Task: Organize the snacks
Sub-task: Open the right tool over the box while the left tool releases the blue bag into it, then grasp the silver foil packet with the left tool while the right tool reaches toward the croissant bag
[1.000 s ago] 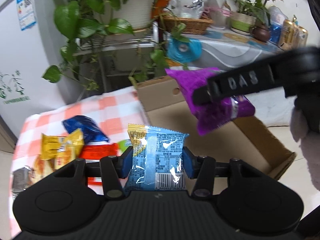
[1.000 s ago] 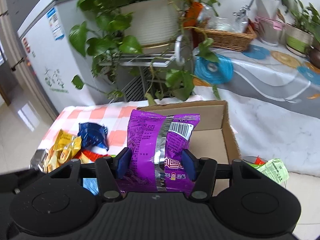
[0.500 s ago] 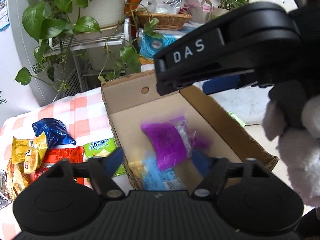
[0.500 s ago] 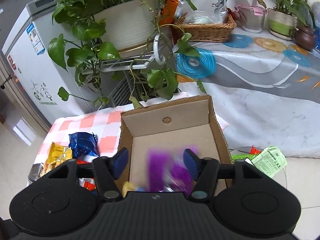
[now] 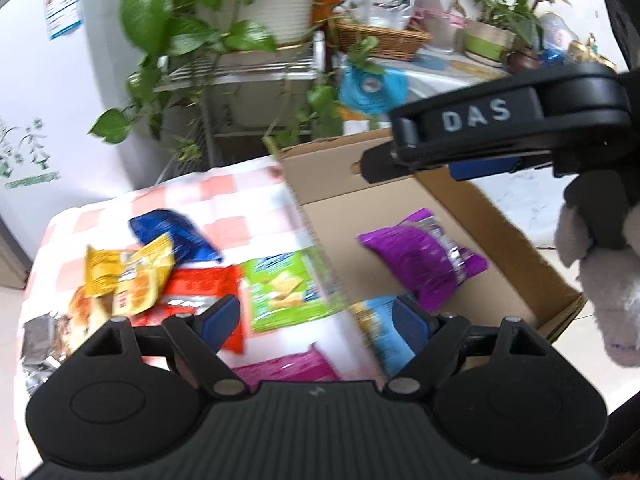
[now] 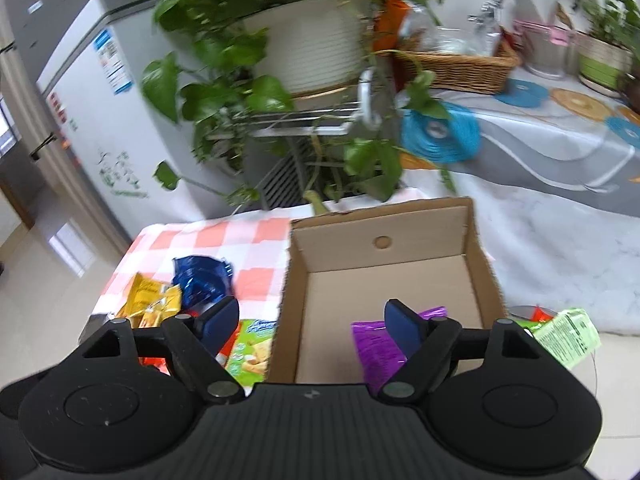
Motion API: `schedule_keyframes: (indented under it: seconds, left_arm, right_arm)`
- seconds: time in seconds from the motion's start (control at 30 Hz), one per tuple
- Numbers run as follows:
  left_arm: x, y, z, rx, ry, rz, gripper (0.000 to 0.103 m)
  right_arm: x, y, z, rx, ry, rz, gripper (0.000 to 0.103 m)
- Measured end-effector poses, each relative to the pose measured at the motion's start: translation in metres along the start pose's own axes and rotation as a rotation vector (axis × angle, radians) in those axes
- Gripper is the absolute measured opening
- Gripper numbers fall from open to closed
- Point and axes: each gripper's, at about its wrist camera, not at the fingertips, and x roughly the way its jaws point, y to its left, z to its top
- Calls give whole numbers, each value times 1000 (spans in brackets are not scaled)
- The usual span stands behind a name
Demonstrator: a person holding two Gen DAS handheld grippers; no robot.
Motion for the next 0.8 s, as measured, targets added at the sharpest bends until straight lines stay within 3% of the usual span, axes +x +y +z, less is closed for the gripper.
schedule_keyframes:
  seconds: [0.37,0.8]
  left_arm:
    - [-20,80,-17,-125,25,97,84]
    - [-31,152,-44,-162,66,200,86]
  right_arm:
    - [9,33,-4,-120,16,70,87]
    - [25,75,-23,-289,84,160,87]
